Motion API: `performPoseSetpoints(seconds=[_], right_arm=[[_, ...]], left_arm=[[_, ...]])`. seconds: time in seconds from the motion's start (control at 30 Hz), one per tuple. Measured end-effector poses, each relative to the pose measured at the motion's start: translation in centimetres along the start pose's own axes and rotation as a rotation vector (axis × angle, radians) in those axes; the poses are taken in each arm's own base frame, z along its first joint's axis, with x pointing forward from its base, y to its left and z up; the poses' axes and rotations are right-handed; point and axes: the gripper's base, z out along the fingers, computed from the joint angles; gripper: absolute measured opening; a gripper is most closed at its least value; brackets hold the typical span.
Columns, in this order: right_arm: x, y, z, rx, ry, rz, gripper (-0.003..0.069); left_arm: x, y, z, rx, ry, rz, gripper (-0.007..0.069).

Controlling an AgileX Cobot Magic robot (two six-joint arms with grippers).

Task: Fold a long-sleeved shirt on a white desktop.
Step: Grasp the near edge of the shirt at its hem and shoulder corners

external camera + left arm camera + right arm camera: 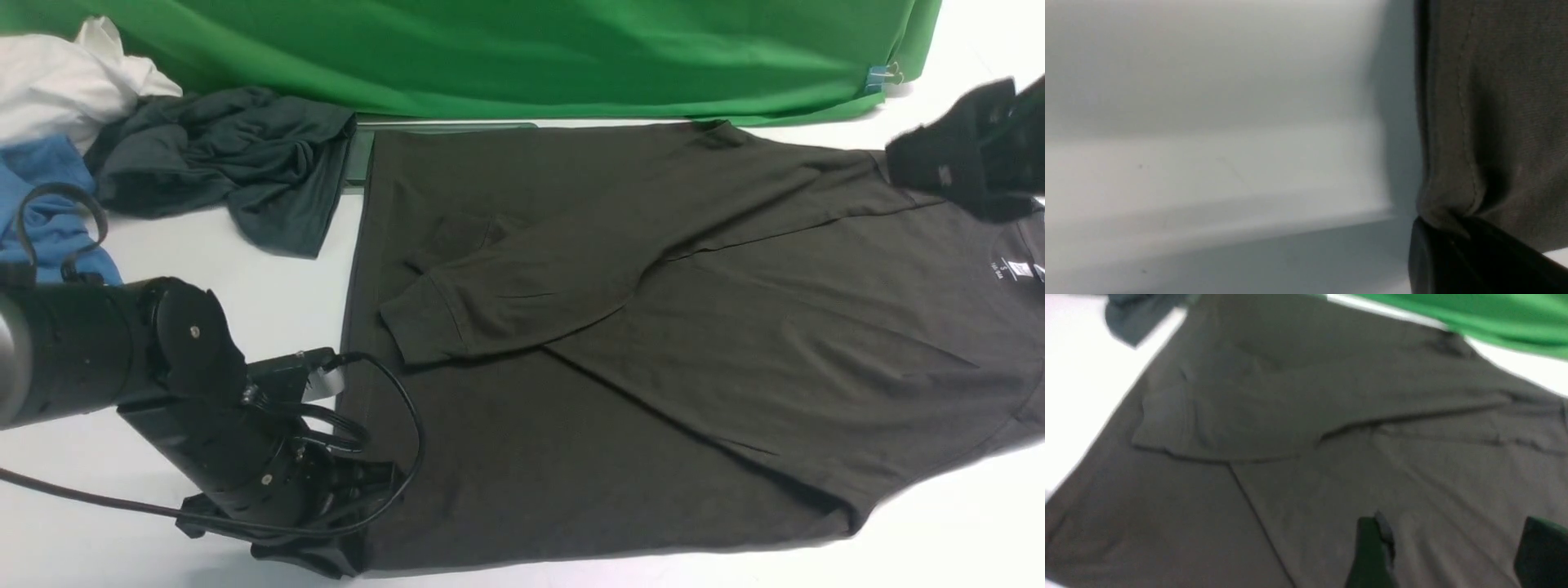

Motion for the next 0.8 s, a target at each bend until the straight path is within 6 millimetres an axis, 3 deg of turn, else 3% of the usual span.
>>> performPoseSetpoints(seconds=[0.2,0.4,0.57,0.67,0.8], right_arm=[[0.9,0.0,0.0,0.003,0.105,-0.040,0.0474],[1.8,-0.1,-0.1,0.007,0.200,-0.080,0.0474],[2.1,-0.2,0.1,-0.007,0.214,-0.305,0.0474],[3.2,-0.3,1.2,-0.016,0.241,-0.396,0.0474],[5.7,-0.5,4.2,-0.046,0.356,-0.498,0.0474]], left_arm=[[0.3,1.2,-1.5,-0.011,-0.064,-0.012,0.0036],[1.2,3.2,-5.5,0.001,-0.181,-0.076,0.0036],[2.3,5.0,-8.4,-0.006,-0.271,-0.142,0.0036],[2.6,5.1,-8.9,-0.006,-0.293,-0.146,0.0036],[2.6,5.1,-8.9,-0.008,-0.291,-0.136,0.0036]])
